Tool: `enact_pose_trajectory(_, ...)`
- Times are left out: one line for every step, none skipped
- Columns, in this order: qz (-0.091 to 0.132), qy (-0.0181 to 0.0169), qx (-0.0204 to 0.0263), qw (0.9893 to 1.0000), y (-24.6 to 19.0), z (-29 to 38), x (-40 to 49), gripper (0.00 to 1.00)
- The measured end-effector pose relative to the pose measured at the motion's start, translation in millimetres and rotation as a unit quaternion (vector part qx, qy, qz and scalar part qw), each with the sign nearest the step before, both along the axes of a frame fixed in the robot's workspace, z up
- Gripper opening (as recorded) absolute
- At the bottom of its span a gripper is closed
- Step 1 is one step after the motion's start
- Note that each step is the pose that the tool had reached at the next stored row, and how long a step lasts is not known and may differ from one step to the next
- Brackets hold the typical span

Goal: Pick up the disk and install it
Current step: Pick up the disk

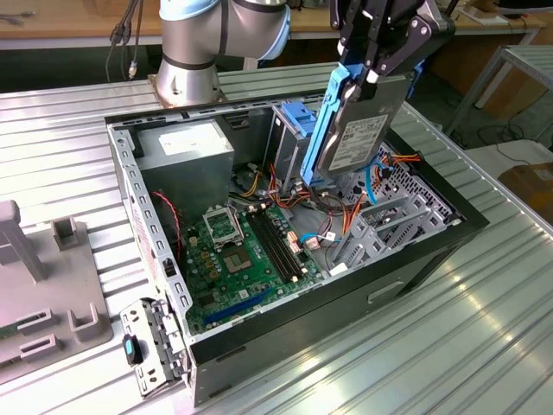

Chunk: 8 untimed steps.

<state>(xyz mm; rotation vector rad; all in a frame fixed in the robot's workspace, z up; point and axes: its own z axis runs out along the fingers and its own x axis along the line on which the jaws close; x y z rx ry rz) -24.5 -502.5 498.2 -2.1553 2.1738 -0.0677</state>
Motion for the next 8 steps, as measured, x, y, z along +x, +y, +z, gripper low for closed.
enact_pose_trajectory(0.0,0.0,0.0,1.0,0.0,0.0,-1.8,0.36)
enact_pose_trajectory(0.0,0.0,0.0,1.0,0.0,0.0,-2.0,0.36)
enact_pose_trajectory(0.0,0.0,0.0,1.0,0.0,0.0,-2.0,0.36)
enact_pose_trajectory(0.0,0.0,0.0,1.0,0.0,0.0,-2.1,0.36)
enact_pose_trajectory(0.0,0.0,0.0,1.0,0.0,0.0,-2.5,0.36)
enact_pose_trajectory(0.0,0.0,0.0,1.0,-0.1,0.0,-3.1,0.36)
enact_pose_trajectory(0.0,0.0,0.0,1.0,-0.2,0.0,-6.1,0.36)
enact_pose_trajectory(0.0,0.0,0.0,1.0,-0.3,0.0,-7.9,0.36)
